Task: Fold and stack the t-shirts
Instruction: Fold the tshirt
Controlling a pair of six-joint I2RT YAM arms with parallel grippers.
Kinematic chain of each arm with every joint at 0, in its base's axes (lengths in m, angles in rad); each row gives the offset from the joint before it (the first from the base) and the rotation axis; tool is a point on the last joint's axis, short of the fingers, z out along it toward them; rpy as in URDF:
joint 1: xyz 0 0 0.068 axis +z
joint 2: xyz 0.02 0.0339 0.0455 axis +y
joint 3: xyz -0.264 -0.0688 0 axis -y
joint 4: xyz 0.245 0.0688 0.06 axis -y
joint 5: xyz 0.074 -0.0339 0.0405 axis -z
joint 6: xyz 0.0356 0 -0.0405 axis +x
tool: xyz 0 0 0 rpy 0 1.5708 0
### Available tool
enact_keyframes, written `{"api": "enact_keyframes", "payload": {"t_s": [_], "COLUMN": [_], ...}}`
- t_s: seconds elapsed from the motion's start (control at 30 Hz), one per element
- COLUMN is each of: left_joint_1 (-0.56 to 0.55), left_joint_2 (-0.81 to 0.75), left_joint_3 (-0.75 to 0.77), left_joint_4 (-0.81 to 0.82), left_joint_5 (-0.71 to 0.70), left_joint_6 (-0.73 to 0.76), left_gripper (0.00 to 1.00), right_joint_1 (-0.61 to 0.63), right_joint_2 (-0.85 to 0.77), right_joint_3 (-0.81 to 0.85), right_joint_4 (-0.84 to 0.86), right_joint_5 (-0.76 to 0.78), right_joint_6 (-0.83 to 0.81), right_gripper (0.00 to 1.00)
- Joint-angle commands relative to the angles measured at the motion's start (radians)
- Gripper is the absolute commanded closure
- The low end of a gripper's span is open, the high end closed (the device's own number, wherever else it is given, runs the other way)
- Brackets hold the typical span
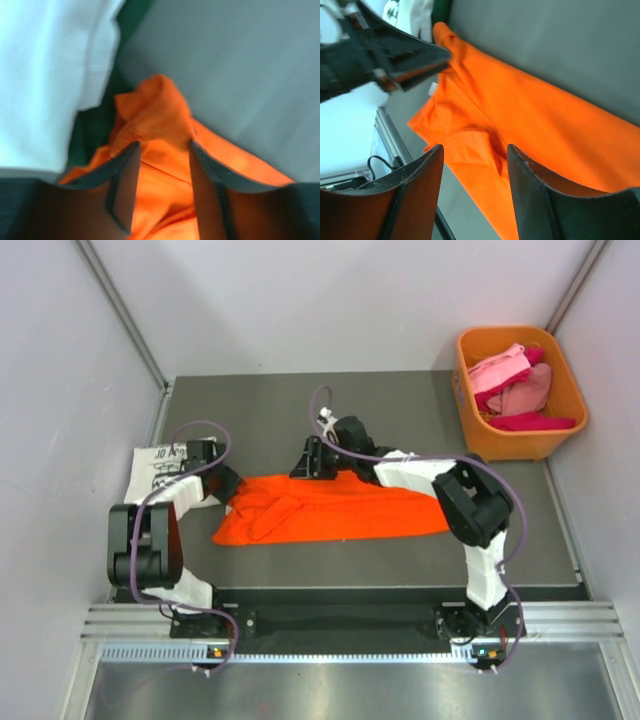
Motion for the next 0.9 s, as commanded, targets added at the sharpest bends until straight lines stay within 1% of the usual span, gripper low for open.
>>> {"api": "enact_keyframes", "payload": {"t_s": [0.0, 0.1, 0.17, 0.2, 0.33, 0.4, 0.43, 0.47, 0.53, 0.67, 0.7, 0.87], "left_joint_1": [0.012, 0.023, 0.025, 0.026, 0.026, 0.026, 0.026, 0.028, 0.028, 0.026, 0.026, 0.026], "left_joint_2": [0.069, 0.08, 0.07, 0.05, 0.005, 0.002, 0.002, 0.005, 0.007, 0.022, 0.025, 0.037], "left_joint_3": [0.022, 0.0, -0.01, -0.013, -0.005, 0.015, 0.019, 0.021, 0.016, 0.019, 0.021, 0.027], "left_joint_4": [0.017, 0.026, 0.021, 0.015, -0.008, -0.028, -0.031, -0.029, -0.015, -0.006, -0.006, -0.003], "left_joint_5": [0.044, 0.024, 0.002, -0.033, -0.102, -0.122, -0.121, -0.121, -0.108, -0.116, -0.121, -0.125], "left_joint_6": [0.0, -0.01, -0.013, -0.013, -0.006, 0.002, 0.005, 0.005, -0.001, -0.003, -0.001, 0.005], "left_gripper": [0.61, 0.67, 0.67, 0.67, 0.72, 0.82, 0.89, 1.0, 1.0, 1.0, 1.0, 1.0], "right_joint_1": [0.049, 0.071, 0.08, 0.083, 0.103, 0.108, 0.109, 0.112, 0.112, 0.119, 0.12, 0.126], "right_joint_2": [0.072, 0.126, 0.148, 0.165, 0.186, 0.179, 0.174, 0.166, 0.151, 0.094, 0.058, -0.064], "right_joint_3": [0.093, 0.135, 0.145, 0.15, 0.141, 0.11, 0.095, 0.081, 0.063, -0.014, -0.055, -0.181], "right_joint_4": [0.093, 0.092, 0.09, 0.089, 0.101, 0.128, 0.145, 0.156, 0.123, 0.126, 0.126, 0.124], "right_joint_5": [-0.031, -0.036, -0.039, -0.044, -0.065, -0.086, -0.099, -0.108, -0.119, -0.154, -0.154, -0.151], "right_joint_6": [0.045, 0.055, 0.058, 0.058, 0.065, 0.068, 0.071, 0.063, 0.042, -0.001, -0.009, -0.038], "right_gripper": [0.46, 0.47, 0.48, 0.49, 0.52, 0.55, 0.61, 0.62, 0.65, 0.78, 0.82, 0.89]}}
